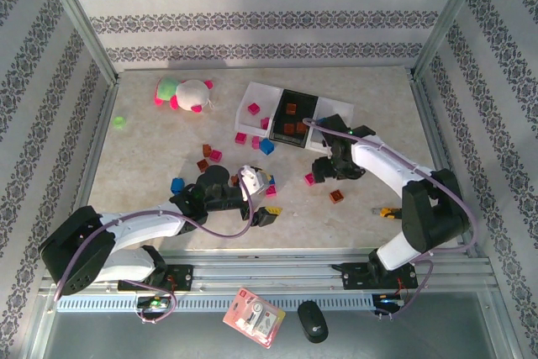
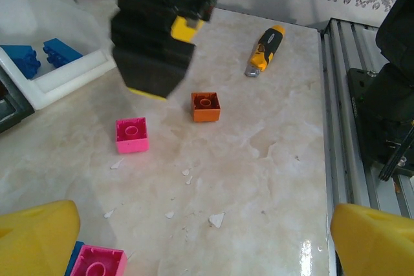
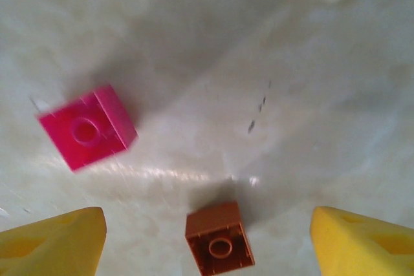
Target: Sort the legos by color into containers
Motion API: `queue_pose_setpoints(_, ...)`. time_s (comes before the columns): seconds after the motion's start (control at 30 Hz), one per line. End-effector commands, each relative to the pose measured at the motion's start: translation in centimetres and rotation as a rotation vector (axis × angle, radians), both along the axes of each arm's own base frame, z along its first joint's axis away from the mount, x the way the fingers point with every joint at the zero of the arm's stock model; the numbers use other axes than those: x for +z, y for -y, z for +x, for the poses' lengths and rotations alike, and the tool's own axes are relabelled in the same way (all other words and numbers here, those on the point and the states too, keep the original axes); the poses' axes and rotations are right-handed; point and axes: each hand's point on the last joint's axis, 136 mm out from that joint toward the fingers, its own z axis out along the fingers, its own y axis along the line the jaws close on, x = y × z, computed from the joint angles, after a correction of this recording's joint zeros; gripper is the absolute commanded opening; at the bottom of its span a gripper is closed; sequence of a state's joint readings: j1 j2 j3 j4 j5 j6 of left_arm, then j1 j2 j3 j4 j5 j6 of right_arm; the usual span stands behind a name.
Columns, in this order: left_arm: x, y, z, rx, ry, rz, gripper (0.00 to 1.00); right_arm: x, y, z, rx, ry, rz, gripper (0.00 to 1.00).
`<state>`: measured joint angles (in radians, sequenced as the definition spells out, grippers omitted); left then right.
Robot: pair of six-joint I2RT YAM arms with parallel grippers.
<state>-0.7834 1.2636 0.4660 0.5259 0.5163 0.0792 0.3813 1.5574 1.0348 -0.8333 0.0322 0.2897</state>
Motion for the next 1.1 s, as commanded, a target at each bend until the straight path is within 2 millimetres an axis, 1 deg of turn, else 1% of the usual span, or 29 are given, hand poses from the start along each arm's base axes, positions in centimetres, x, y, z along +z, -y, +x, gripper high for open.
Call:
queue_pose_setpoints(0.0, 2.1, 0.8, 0.5, -0.025, 0.064, -0.050, 0.99, -1.6, 0.0, -1.7, -0.048, -0.084, 0.014, 0.79)
queue_pose_setpoints(0.3, 2.0, 0.5, 0.5, -0.016, 0.055, -0.037, 0.99, -5.0, -0.5, -3.3, -0.047, -0.212, 0.023, 0.64)
queue_pose_setpoints(0.43, 2.0, 0.3, 0.5, -0.006, 0.064, -0.033, 0.99, -5.7, -0.2, -3.8, -0.055, -0.229, 0.011, 0.52)
queue_pose_setpoints(0.5, 2.0, 0.3, 0.6, -0.004, 0.063, -0.033, 0.99, -5.6, -0.2, -3.8, -0.058, -0.221, 0.007, 0.42)
queue_pose_setpoints(0.53, 1.9, 0.3, 0.6, -0.004, 0.063, -0.033, 0.99, -5.5, -0.1, -3.8, -0.061, -0.215, 0.005, 0.39)
queue_pose_setpoints(0.63, 1.9, 0.4, 0.6, -0.007, 0.060, -0.036, 0.99, -4.9, -0.1, -3.6, -0.063, -0.193, 0.005, 0.26)
queue_pose_setpoints(0.67, 1.9, 0.5, 0.6, -0.007, 0.060, -0.035, 0.99, -4.5, -0.2, -3.4, -0.066, -0.182, 0.011, 0.24)
queue_pose_setpoints(0.73, 1.9, 0.4, 0.7, 0.002, 0.060, -0.037, 0.99, -3.6, -0.8, -3.1, -0.059, -0.160, 0.040, 0.24)
queue_pose_setpoints(0.83, 2.0, 0.0, 1.1, 0.046, 0.052, -0.056, 0.99, -1.7, -2.3, -2.1, -0.029, -0.093, 0.084, 0.25)
queue_pose_setpoints(0.97, 1.5, -0.7, 1.5, 0.098, 0.032, -0.061, 0.99, 1.3, -5.0, 0.7, 0.024, 0.046, 0.138, 0.25)
queue_pose_setpoints(1.07, 1.2, -1.0, 1.8, 0.126, 0.015, -0.055, 0.99, 3.6, -6.6, 4.0, 0.040, 0.172, 0.145, 0.25)
